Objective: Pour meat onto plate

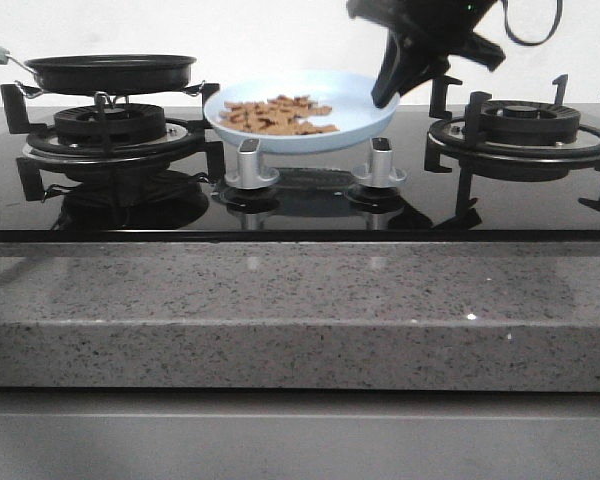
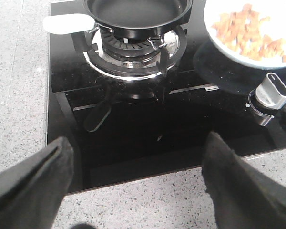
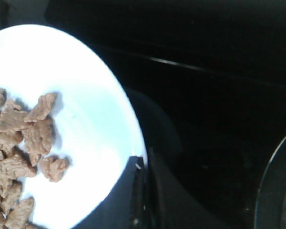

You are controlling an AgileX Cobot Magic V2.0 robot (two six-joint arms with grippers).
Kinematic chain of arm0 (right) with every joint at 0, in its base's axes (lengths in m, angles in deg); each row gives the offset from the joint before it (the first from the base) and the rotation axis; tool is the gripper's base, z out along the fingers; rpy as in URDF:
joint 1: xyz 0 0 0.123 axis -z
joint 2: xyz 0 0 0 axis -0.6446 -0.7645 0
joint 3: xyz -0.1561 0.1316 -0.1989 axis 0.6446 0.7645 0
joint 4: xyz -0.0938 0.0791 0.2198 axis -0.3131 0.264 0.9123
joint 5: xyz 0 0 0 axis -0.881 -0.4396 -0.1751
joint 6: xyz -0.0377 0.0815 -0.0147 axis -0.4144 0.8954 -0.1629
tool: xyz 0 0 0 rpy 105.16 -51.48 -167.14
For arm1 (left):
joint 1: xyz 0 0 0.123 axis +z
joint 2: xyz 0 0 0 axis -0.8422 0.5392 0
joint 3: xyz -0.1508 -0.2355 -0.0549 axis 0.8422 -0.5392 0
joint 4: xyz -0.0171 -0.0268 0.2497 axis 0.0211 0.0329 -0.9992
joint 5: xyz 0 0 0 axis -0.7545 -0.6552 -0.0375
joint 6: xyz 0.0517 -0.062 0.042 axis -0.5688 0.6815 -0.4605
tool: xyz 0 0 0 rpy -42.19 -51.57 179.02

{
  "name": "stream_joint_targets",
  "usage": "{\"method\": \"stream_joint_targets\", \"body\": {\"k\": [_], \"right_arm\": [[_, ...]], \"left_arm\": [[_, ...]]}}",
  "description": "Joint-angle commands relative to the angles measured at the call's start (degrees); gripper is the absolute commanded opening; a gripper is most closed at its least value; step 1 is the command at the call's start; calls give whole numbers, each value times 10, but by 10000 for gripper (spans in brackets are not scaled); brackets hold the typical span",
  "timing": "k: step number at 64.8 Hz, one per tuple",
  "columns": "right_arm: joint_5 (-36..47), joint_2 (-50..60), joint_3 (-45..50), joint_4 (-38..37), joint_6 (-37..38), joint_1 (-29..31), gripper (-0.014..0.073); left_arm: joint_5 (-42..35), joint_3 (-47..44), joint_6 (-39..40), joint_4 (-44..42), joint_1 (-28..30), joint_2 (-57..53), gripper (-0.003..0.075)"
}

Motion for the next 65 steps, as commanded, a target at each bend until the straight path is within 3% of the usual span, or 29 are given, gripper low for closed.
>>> {"method": "stream_joint_targets", "body": {"k": [1, 15, 26, 35, 53, 65], "right_arm": [[16, 31, -22, 6, -3, 11, -68], [-2, 26, -22, 6, -3, 13, -34], [-4, 26, -22, 5, -3, 13, 230], [-8, 34, -26, -11, -3, 13, 362], [-39, 125, -16, -69, -2, 11, 360], [-7, 256, 117, -108, -1, 2, 360]], "left_arm": [[-41, 15, 6, 9, -4, 0, 545], [-41, 15, 6, 9, -4, 0, 545], [-41, 15, 6, 9, -4, 0, 545], [-41, 15, 6, 9, -4, 0, 545], [-41, 15, 6, 9, -4, 0, 545], [-41, 15, 6, 9, -4, 0, 545]]}}
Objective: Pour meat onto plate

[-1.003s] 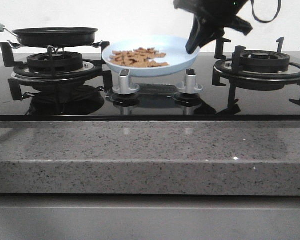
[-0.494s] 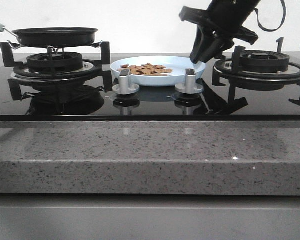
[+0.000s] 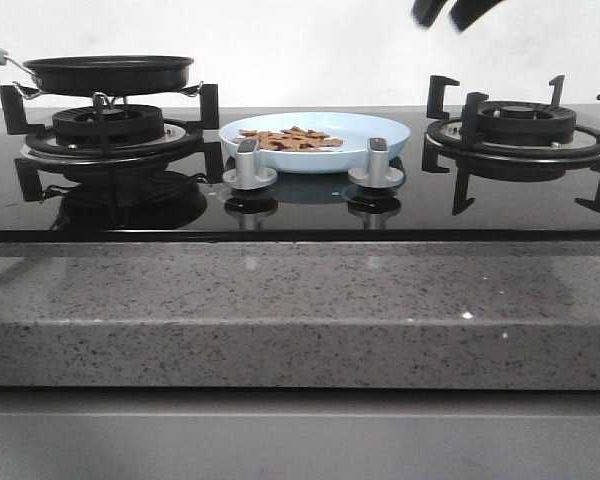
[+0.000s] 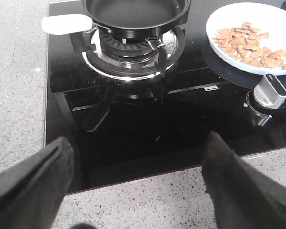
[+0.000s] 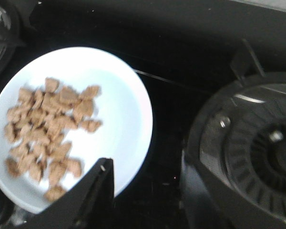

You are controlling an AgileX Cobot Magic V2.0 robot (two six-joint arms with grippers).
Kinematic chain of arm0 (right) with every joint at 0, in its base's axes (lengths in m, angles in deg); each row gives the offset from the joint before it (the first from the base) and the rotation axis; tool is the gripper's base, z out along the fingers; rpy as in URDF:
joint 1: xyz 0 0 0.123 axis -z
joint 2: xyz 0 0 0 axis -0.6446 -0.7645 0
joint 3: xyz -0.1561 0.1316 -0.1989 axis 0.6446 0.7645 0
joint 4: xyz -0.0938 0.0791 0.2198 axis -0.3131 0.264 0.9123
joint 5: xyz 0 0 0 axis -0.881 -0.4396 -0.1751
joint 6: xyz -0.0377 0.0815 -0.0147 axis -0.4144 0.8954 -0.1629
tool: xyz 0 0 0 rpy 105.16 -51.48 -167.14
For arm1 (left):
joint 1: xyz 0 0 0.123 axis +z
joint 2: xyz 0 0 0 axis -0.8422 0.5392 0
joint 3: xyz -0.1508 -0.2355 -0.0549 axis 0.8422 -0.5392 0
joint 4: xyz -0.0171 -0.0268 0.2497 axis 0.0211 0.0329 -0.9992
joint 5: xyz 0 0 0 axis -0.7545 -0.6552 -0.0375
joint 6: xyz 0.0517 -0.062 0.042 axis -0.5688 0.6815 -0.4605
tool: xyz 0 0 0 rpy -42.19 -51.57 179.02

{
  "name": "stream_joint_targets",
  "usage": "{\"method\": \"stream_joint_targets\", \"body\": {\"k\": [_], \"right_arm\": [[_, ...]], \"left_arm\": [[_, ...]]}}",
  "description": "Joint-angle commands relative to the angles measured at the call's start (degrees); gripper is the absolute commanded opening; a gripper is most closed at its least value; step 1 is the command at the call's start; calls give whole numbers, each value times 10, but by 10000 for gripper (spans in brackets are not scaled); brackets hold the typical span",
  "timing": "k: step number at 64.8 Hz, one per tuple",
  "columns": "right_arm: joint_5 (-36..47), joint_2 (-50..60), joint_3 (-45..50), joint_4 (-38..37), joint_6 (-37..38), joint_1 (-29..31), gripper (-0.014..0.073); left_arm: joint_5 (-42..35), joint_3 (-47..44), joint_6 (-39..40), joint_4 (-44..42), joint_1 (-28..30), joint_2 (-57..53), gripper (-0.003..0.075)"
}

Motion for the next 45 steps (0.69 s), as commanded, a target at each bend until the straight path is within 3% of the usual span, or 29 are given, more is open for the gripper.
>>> {"method": "stream_joint_targets", "body": {"k": [1, 25, 45], "right_arm": [[34, 94, 52, -9, -3, -3, 360], [42, 348, 351, -10, -3, -3, 360], [35, 555, 523, -10, -2, -3, 360]], "left_arm": [[-40, 15, 6, 9, -4, 0, 545], [-40, 15, 6, 9, -4, 0, 545], [-40, 15, 6, 9, -4, 0, 545]]}}
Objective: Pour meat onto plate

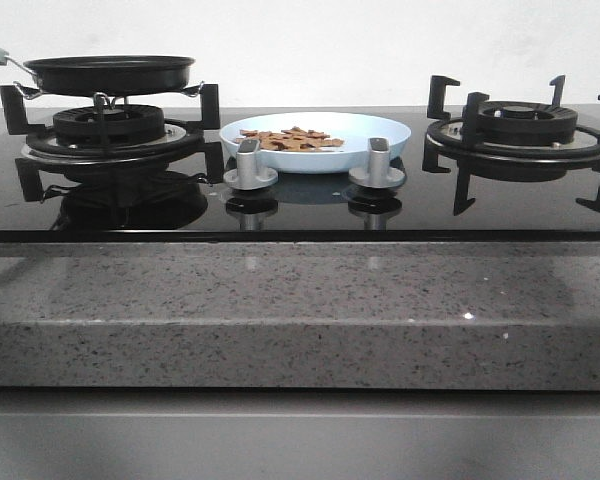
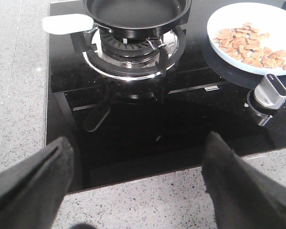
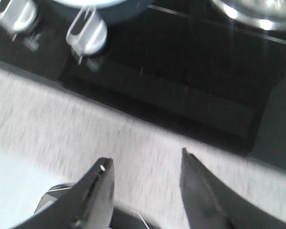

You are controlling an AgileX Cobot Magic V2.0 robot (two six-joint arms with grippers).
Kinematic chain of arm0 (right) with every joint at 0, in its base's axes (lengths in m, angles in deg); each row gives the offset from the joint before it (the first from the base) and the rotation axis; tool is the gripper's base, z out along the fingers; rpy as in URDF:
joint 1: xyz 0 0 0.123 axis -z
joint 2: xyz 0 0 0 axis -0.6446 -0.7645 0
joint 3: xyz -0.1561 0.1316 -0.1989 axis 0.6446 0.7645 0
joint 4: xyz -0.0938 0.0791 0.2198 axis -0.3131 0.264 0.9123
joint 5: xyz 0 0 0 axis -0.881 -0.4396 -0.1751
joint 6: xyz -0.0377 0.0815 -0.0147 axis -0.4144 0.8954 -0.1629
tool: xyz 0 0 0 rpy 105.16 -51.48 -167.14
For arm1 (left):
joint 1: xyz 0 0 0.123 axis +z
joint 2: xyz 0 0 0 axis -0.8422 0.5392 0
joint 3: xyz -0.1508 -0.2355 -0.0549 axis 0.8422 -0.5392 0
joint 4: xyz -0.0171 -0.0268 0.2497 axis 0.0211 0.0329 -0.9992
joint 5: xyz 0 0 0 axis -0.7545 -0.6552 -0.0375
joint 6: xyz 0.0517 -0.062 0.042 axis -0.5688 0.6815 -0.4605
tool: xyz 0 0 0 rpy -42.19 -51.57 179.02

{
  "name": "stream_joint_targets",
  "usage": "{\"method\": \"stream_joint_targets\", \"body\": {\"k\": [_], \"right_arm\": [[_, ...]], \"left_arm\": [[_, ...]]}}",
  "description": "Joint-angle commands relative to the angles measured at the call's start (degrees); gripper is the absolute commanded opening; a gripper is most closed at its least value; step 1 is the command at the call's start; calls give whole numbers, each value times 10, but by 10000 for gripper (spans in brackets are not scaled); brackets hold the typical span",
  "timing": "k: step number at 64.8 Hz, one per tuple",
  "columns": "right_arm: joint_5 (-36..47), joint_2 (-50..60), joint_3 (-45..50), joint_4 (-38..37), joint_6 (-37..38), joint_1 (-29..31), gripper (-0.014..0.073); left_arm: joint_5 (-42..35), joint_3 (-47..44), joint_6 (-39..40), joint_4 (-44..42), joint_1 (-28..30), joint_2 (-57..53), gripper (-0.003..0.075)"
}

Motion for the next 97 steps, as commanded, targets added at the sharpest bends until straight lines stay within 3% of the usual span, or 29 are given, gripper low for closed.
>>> {"method": "stream_joint_targets", "body": {"k": [1, 26, 31, 47, 51, 85, 91, 97], "right_arm": [[23, 61, 22, 5, -2, -1, 360], [-1, 215, 131, 5, 6, -1, 357], [-1, 220, 137, 5, 6, -1, 300], [-1, 221, 137, 5, 6, -1, -59], [-1, 221, 137, 5, 6, -1, -64], [-3, 221, 137, 9, 6, -1, -69], [-5, 221, 137, 10, 6, -1, -69], [-4, 221, 137, 10, 6, -1, -69]], "left_arm": [[-40, 15, 5, 9, -4, 0, 545], [-54, 15, 5, 9, -4, 0, 530], [-53, 15, 5, 9, -4, 0, 453], [-53, 15, 5, 9, -4, 0, 62], [-53, 15, 5, 9, -4, 0, -22], [-53, 15, 5, 9, -4, 0, -20], [-83, -10, 5, 10, -10, -27, -20], [-169, -56, 4, -17, 5, -74, -20]]}}
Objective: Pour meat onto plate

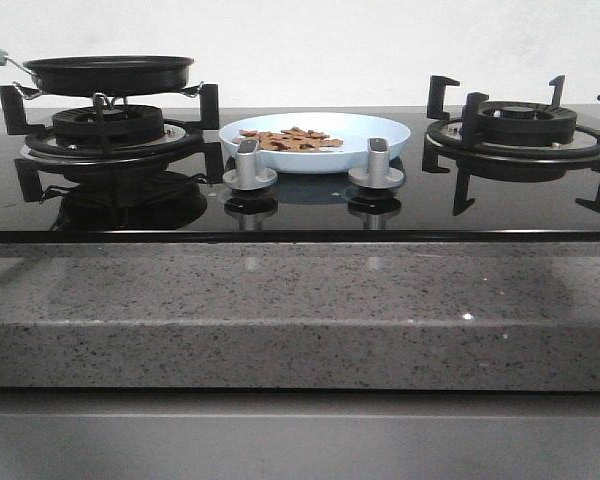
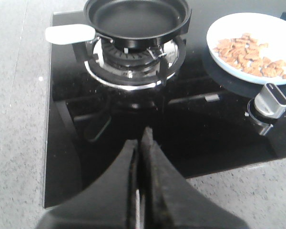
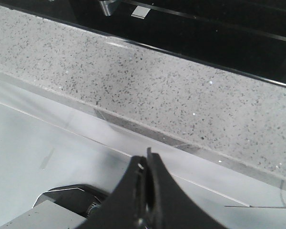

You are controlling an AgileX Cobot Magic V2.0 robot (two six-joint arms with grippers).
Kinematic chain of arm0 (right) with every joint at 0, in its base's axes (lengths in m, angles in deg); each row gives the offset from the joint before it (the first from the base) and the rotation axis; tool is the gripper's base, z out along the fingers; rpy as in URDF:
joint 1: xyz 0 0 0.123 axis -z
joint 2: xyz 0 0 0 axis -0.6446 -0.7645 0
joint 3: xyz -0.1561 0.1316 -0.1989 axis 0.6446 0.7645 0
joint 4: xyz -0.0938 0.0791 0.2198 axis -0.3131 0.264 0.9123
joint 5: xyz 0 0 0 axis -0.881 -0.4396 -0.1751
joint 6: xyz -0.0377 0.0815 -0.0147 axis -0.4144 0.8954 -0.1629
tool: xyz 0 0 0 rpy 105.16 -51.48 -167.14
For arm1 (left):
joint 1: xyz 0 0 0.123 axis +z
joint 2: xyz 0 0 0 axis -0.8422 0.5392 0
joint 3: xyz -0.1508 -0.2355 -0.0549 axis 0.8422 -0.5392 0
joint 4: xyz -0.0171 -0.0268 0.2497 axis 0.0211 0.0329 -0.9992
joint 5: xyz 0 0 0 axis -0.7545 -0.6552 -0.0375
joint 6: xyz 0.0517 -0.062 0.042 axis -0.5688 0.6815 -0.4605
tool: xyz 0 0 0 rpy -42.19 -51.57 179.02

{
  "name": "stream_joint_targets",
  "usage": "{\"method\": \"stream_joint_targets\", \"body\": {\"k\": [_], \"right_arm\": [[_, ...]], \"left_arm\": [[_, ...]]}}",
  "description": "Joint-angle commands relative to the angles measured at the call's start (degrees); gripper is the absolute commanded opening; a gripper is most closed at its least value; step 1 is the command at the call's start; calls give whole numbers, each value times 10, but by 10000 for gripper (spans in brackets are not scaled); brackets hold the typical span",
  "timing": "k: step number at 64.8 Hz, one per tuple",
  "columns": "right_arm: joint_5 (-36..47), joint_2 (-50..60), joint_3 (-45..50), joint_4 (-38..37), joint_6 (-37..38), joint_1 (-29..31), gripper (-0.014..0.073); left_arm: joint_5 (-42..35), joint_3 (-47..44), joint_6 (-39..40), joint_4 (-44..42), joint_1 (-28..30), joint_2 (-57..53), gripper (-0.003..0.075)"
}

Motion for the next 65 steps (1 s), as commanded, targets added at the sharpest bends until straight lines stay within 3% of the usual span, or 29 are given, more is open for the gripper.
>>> {"method": "stream_joint_targets", "body": {"k": [1, 16, 38, 65], "right_arm": [[27, -1, -12, 10, -2, -1, -69], [26, -1, -12, 10, -2, -1, -69], [26, -1, -12, 10, -2, -1, -69], [25, -1, -12, 10, -2, -1, -69]], "left_arm": [[-114, -28, 3, -8, 14, -50, -20], [-244, -217, 6, 36, 66, -223, -20], [-344, -433, 6, 117, 87, -403, -20], [-343, -439, 6, 114, 79, -411, -20]]}}
